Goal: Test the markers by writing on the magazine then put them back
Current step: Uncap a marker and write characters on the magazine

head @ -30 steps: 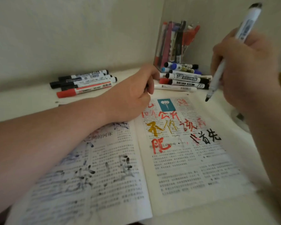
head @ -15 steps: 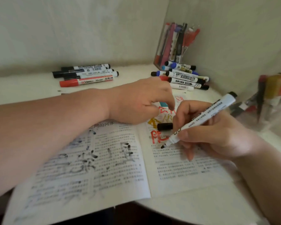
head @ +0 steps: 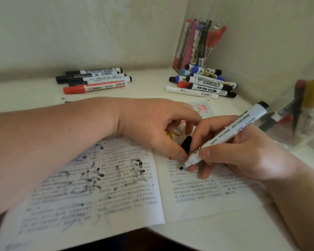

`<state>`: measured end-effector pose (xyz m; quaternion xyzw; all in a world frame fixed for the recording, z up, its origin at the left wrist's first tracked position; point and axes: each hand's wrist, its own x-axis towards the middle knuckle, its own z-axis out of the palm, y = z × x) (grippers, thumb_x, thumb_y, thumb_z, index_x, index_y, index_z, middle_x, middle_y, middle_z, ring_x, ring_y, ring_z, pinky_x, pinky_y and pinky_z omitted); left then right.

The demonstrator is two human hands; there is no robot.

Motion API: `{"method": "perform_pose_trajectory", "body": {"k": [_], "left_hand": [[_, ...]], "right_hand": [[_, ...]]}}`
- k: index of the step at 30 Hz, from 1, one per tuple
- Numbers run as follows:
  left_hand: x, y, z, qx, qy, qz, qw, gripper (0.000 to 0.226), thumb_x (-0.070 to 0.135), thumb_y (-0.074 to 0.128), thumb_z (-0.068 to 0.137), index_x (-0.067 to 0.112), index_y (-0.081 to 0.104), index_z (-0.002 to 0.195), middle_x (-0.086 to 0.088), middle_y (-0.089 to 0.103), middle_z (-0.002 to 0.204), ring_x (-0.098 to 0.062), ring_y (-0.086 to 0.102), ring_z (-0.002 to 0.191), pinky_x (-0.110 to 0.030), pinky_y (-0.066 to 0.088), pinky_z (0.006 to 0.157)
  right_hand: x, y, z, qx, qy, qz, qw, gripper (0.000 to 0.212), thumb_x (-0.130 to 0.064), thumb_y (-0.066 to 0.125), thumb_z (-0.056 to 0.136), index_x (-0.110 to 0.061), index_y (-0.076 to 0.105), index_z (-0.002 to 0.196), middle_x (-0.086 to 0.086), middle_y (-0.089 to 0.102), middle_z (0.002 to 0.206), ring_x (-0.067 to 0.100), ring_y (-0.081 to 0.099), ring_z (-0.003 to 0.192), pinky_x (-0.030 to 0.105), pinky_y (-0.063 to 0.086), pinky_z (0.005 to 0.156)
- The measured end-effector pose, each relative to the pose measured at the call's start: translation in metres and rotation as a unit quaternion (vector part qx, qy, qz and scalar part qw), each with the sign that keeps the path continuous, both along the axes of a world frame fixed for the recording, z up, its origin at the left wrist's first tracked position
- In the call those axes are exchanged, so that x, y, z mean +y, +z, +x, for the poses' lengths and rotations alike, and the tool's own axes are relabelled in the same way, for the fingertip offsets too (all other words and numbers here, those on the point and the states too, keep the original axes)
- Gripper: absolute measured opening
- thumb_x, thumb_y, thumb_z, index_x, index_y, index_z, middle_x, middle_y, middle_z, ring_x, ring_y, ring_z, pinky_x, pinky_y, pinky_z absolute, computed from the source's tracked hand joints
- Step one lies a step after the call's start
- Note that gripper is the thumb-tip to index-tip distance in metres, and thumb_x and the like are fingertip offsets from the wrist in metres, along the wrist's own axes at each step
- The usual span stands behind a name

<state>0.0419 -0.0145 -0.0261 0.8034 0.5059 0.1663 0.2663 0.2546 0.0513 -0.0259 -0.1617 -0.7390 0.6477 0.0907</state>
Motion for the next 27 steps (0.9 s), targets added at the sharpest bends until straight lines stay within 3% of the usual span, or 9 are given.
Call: {"method": "perform_pose_trajectory", "body": {"k": [3, 6, 9, 12, 15, 20, 22, 25, 27], "left_hand": [[0.004, -0.004, -0.001, 0.012, 0.026, 0.019, 0.999, 0.032, 0.045, 0.08, 0.079, 0.038, 0.068, 0.108, 0.017, 0.061, 0.097, -0.014, 0.057, 0.086, -0.036, 0.05, 0.079], [0.008, -0.009, -0.009, 0.005, 0.078, 0.066, 0.995, 0.027, 0.034, 0.08, 0.084, 0.035, 0.068, 0.108, 0.017, 0.062, 0.092, -0.011, 0.056, 0.078, -0.027, 0.048, 0.072], [0.012, -0.012, -0.013, 0.006, 0.125, 0.097, 0.987, 0.028, 0.036, 0.078, 0.085, 0.033, 0.069, 0.111, 0.019, 0.063, 0.088, -0.008, 0.055, 0.076, -0.017, 0.042, 0.067], [0.013, -0.013, -0.015, 0.0, 0.136, 0.091, 0.987, 0.029, 0.037, 0.078, 0.085, 0.034, 0.069, 0.112, 0.02, 0.063, 0.086, -0.007, 0.055, 0.072, -0.014, 0.04, 0.064], [0.014, -0.014, -0.013, 0.015, 0.117, 0.093, 0.989, 0.025, 0.039, 0.076, 0.087, 0.035, 0.068, 0.11, 0.022, 0.06, 0.085, -0.003, 0.052, 0.072, -0.013, 0.038, 0.064], [0.015, -0.015, -0.013, 0.029, 0.112, 0.093, 0.989, 0.021, 0.042, 0.075, 0.088, 0.038, 0.066, 0.106, 0.023, 0.057, 0.085, 0.003, 0.051, 0.075, -0.009, 0.035, 0.065], [0.015, -0.015, -0.013, 0.029, 0.111, 0.093, 0.989, 0.02, 0.041, 0.075, 0.088, 0.037, 0.066, 0.106, 0.021, 0.058, 0.085, 0.003, 0.05, 0.074, -0.008, 0.035, 0.065], [0.016, -0.015, -0.013, 0.032, 0.109, 0.096, 0.989, 0.02, 0.041, 0.075, 0.089, 0.036, 0.066, 0.106, 0.02, 0.058, 0.086, 0.003, 0.05, 0.073, -0.008, 0.035, 0.065], [0.016, -0.015, -0.013, 0.035, 0.109, 0.098, 0.989, 0.021, 0.042, 0.074, 0.089, 0.035, 0.067, 0.107, 0.021, 0.058, 0.086, 0.003, 0.05, 0.073, -0.008, 0.034, 0.065]], "right_hand": [[-0.002, 0.002, -0.001, 0.002, -0.008, 0.024, 1.0, 0.017, -0.007, 0.079, 0.072, 0.002, 0.073, 0.085, 0.022, 0.072, 0.073, 0.026, 0.071, 0.062, 0.032, 0.06, 0.053], [-0.004, 0.005, -0.003, 0.003, -0.027, 0.08, 0.996, 0.008, -0.006, 0.076, 0.076, -0.005, 0.074, 0.084, 0.013, 0.069, 0.064, 0.021, 0.064, 0.047, 0.026, 0.053, 0.044], [-0.006, 0.003, -0.007, -0.002, -0.036, 0.095, 0.995, 0.003, -0.006, 0.072, 0.078, -0.006, 0.07, 0.081, 0.008, 0.064, 0.055, 0.02, 0.054, 0.039, 0.022, 0.043, 0.039], [-0.008, -0.003, -0.009, 0.001, -0.069, 0.118, 0.991, 0.013, -0.012, 0.07, 0.08, -0.001, 0.064, 0.076, 0.011, 0.054, 0.05, 0.018, 0.047, 0.04, 0.021, 0.036, 0.039], [-0.012, -0.005, -0.01, 0.006, -0.076, 0.161, 0.984, 0.022, -0.019, 0.074, 0.08, 0.0, 0.062, 0.079, 0.024, 0.056, 0.062, 0.02, 0.051, 0.05, 0.029, 0.04, 0.045], [-0.014, -0.004, -0.01, 0.011, -0.067, 0.168, 0.983, 0.017, -0.02, 0.076, 0.08, -0.005, 0.067, 0.081, 0.032, 0.064, 0.075, 0.048, 0.059, 0.061, 0.054, 0.047, 0.051], [-0.014, -0.005, -0.01, 0.01, -0.065, 0.171, 0.983, 0.016, -0.02, 0.076, 0.081, -0.006, 0.068, 0.081, 0.033, 0.065, 0.078, 0.052, 0.06, 0.067, 0.062, 0.048, 0.055], [-0.014, -0.006, -0.011, 0.01, -0.066, 0.186, 0.98, 0.017, -0.02, 0.076, 0.081, -0.005, 0.067, 0.081, 0.031, 0.065, 0.078, 0.05, 0.061, 0.069, 0.063, 0.049, 0.057], [-0.014, -0.006, -0.012, 0.005, -0.07, 0.197, 0.978, 0.02, -0.02, 0.075, 0.081, -0.002, 0.065, 0.08, 0.027, 0.066, 0.075, 0.045, 0.063, 0.065, 0.056, 0.051, 0.054]]}}
